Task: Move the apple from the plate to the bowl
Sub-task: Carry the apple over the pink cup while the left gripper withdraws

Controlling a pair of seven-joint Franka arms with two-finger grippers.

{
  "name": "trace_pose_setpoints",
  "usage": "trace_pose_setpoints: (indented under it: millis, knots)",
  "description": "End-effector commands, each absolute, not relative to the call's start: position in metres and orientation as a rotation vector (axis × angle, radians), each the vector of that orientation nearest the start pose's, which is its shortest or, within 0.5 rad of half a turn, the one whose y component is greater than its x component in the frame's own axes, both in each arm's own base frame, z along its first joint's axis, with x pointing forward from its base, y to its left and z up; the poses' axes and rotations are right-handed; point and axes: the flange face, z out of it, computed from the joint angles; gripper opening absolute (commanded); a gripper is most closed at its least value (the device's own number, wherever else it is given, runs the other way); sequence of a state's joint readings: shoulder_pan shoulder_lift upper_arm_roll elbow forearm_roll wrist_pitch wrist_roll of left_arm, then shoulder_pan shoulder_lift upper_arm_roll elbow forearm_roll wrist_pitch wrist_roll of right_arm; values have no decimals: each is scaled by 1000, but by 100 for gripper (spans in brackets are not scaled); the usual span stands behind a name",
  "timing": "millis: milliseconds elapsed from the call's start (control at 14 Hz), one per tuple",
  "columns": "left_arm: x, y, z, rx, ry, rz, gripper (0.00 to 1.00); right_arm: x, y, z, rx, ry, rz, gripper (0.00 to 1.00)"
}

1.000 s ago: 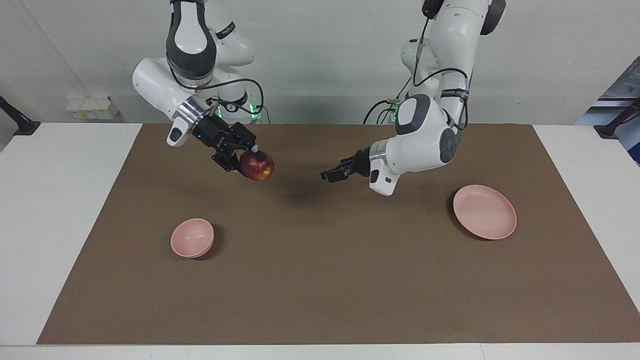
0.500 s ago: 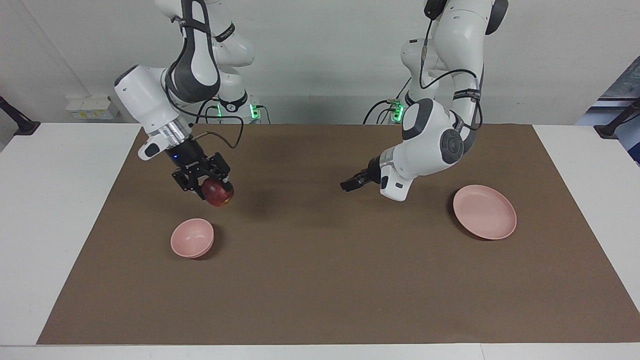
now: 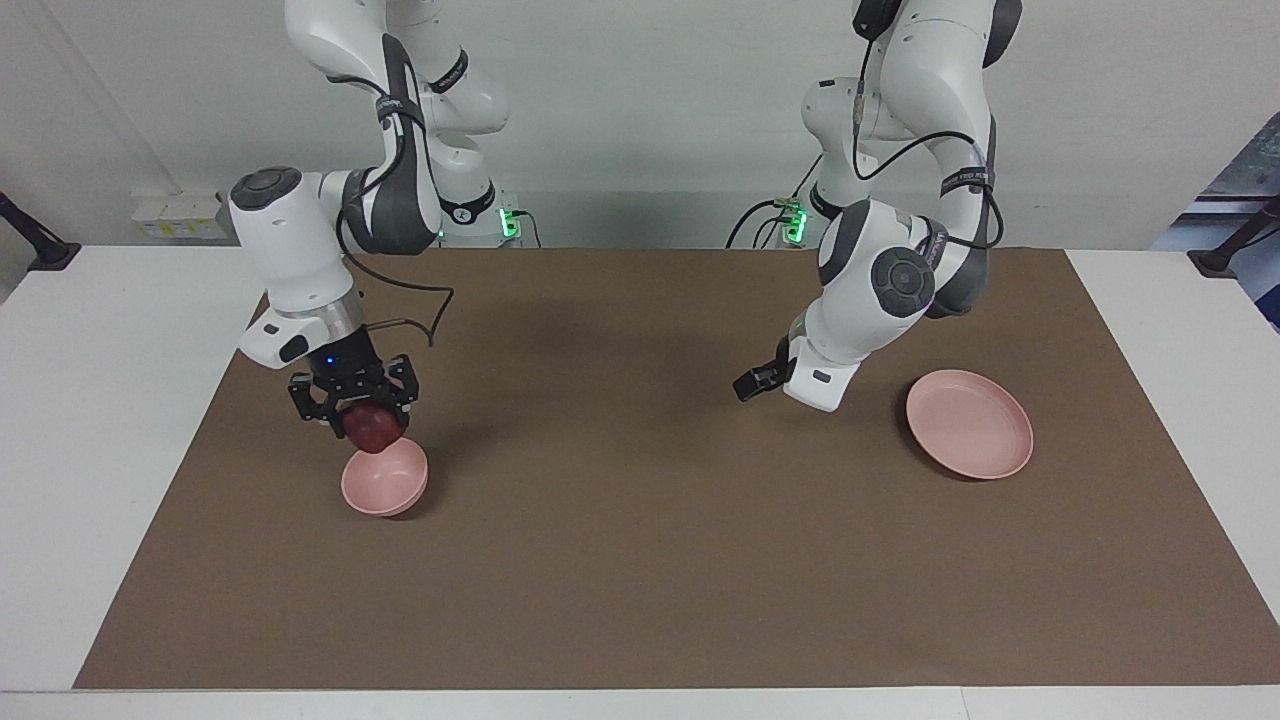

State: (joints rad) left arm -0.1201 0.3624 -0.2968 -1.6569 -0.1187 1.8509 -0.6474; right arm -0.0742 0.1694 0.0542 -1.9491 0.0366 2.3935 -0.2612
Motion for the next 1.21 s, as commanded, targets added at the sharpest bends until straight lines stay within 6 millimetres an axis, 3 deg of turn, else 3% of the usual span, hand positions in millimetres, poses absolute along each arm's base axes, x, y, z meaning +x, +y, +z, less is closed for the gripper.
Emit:
trace_pose_setpoints:
  millis: [0, 214, 286, 500, 643, 786, 929, 1143]
  knots:
    - [603, -206, 413, -3196, -286, 282, 100, 646, -14, 413, -3159, -420, -403, 0]
    - [621, -168, 438, -3244, -114, 199, 100, 660, -7, 402, -3225, -435, -373, 0]
    - [622, -153, 450, -3250, -102, 168, 100, 664, 8, 394, -3220, -429, -365, 0]
    - [611, -100, 491, -3233, -223, 104, 100, 672, 18, 380, -3219, -358, -349, 0]
    - [603, -90, 505, -3230, -163, 72, 100, 665, 13, 368, -3229, -338, -276, 3]
    - [586, -70, 519, -3217, 33, 110, 100, 662, 6, 365, -3239, -324, -224, 7]
    - [576, -47, 540, -3206, 125, 105, 100, 661, 5, 364, -3243, -327, -217, 21]
    - [577, -43, 564, -3106, 232, 59, 100, 656, -3, 356, -3245, -323, -192, 35]
